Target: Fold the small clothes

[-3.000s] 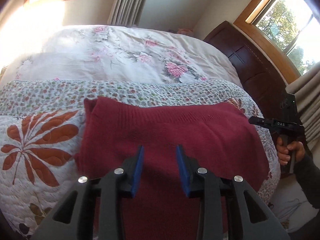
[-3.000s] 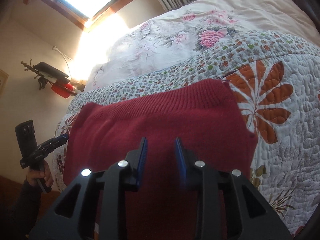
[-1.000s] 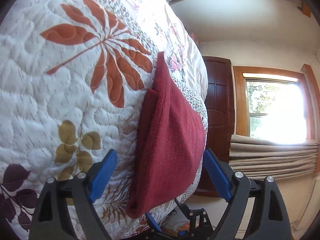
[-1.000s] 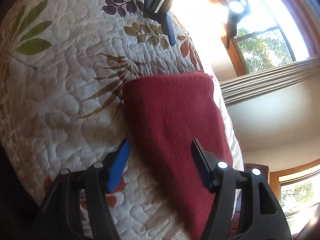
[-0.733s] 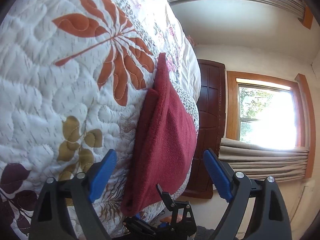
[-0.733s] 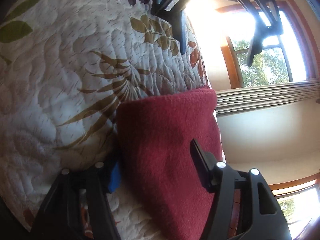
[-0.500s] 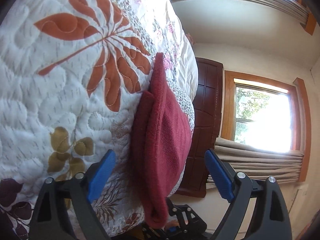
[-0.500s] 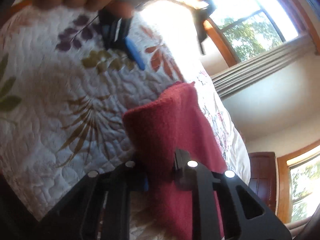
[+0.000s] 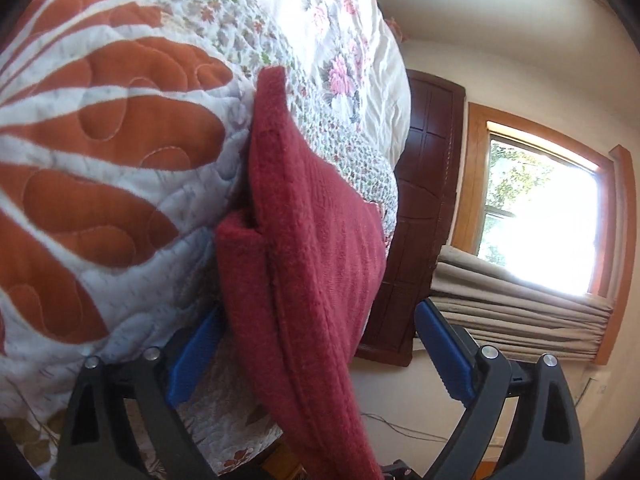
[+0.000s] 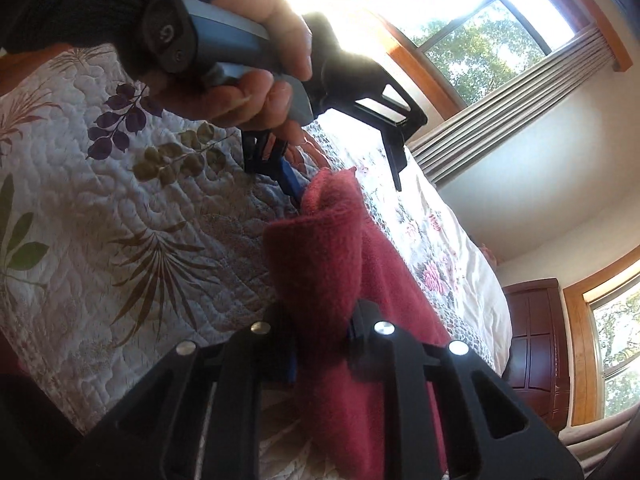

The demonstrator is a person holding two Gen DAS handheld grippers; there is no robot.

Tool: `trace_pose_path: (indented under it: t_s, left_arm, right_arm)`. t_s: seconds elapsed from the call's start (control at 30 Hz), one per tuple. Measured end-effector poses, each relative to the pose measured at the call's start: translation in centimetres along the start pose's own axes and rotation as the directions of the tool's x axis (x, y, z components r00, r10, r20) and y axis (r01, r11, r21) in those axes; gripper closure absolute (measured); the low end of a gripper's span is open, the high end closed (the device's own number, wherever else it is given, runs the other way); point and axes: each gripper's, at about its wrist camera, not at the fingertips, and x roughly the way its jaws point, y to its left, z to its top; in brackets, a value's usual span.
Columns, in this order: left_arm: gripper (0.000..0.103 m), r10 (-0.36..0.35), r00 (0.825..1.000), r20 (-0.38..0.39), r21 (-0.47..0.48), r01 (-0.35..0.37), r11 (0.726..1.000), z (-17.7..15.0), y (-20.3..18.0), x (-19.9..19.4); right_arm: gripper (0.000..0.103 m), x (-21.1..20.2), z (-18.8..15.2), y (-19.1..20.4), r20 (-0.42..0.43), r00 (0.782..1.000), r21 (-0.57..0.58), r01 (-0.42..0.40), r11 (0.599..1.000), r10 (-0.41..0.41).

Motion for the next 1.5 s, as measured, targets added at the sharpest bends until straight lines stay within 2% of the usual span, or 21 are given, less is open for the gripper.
trace_pose_path:
  t_s: [0.07,0.1,0.17,0.23,0.4,0.57,0.87,1.0,1.17,1.5]
  left_arm:
    - [0.014,0.034,0.999,-0.016,-0.006,-0.034,0.999,0.3,-0.2,0.6]
    - [0.022,0.051,0.999,-0.014,-0.001,-0.051,0.999,0.4,-0.4,0.6]
    - [0.074,0.079,0.997,-0.026,-0.016,-0.079,0.997,0.7,-0.3,0.8]
    - [0.084,0.102,0.994,-0.026,-0.017,-0.102,0.995,0.8,-0.6,0.8]
    - [0.087,0.112,0.994,0.006,0.028,-0.113,0.993,0.2,-3.6,-0.1]
    - [0.087,0.123,0.992,0.019,0.099,-0.124,0.987,0.0,-8.8,-0.3]
    - [0.087,0.181,0.983,0.025,0.22,-0.182,0.958,-0.1,-18.6,2.4]
    - [0.087,0.228,0.973,0.022,0.264,-0.226,0.938,0.2,-22.7,4.8]
    - [0.087,0.287,0.958,0.011,0.315,-0.276,0.908,-0.1,-26.0,7.7]
    - [0.087,0.423,0.906,-0.018,0.38,-0.385,0.841,-0.2,-30.3,16.2]
  right_arm:
    - [0.087,0.0,0.2,0.0,-0.001,1.0,0.011,-0.006,1.0,0.006]
    - [0.087,-0.1,0.2,-0.1,0.001,1.0,0.019,-0.007,1.0,0.007]
    - [0.087,-0.1,0.4,-0.4,0.002,1.0,0.034,-0.009,0.999,0.009]
    - [0.087,0.0,0.7,-0.7,0.004,1.0,0.048,-0.009,0.999,0.009]
    - [0.087,-0.6,1.1,-2.2,0.019,1.0,0.097,-0.014,0.995,0.012]
    - [0.087,-1.6,1.1,-4.2,0.04,0.999,0.191,-0.017,0.982,0.01]
    - [0.087,-3.7,0.0,-10.4,0.075,0.997,0.413,-0.008,0.911,-0.026]
    - [0.087,-4.3,-1.4,-13.4,0.086,0.996,0.509,-0.012,0.861,-0.037]
    - [0.087,-4.7,-3.8,-17.0,0.099,0.994,0.622,-0.029,0.782,-0.042]
    - [0.087,-4.6,-10.0,-22.1,0.113,0.993,0.787,-0.065,0.614,-0.039]
